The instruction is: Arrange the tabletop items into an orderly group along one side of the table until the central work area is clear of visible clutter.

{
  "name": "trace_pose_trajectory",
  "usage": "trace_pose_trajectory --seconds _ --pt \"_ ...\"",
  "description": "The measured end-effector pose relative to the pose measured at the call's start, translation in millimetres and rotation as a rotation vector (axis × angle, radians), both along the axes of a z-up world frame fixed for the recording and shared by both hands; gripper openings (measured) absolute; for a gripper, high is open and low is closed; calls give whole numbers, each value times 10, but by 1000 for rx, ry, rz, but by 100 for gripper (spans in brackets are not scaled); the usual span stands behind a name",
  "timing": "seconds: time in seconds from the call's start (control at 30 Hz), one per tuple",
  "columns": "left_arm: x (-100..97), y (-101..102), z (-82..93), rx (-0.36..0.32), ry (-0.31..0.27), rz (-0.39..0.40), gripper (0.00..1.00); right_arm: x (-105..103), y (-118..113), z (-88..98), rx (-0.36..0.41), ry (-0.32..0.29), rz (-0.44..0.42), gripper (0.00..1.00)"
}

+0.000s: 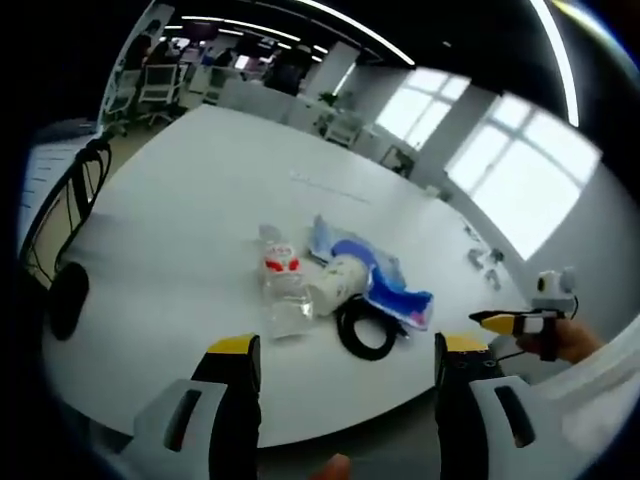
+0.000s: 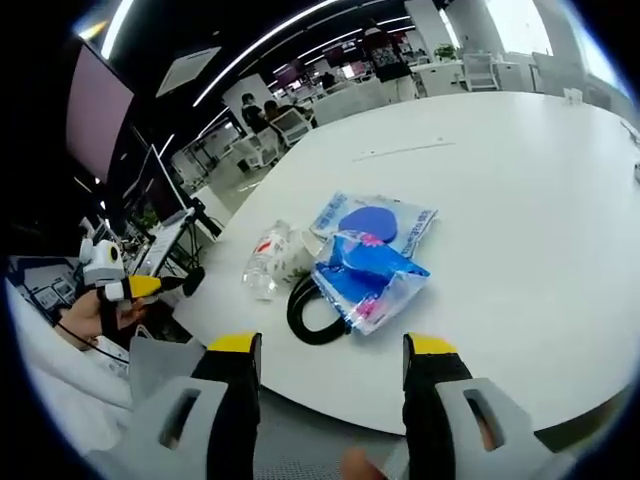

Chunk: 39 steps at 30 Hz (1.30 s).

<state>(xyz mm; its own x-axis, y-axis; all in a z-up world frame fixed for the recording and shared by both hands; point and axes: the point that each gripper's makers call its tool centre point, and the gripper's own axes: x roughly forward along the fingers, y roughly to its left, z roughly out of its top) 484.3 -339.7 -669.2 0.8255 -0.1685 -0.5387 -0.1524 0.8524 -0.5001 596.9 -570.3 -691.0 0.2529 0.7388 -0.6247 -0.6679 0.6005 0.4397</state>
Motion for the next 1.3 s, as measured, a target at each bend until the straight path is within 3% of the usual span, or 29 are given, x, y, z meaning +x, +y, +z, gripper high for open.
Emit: trace_pose_trajectory --seconds 0.73,1.3 --pt "-60 -10 -21 0 17 19 67 2 -24 -71 -3 15 13 55" --pt "-159 82 -21 14 40 40 66 -23 103 -133 2 39 36 55"
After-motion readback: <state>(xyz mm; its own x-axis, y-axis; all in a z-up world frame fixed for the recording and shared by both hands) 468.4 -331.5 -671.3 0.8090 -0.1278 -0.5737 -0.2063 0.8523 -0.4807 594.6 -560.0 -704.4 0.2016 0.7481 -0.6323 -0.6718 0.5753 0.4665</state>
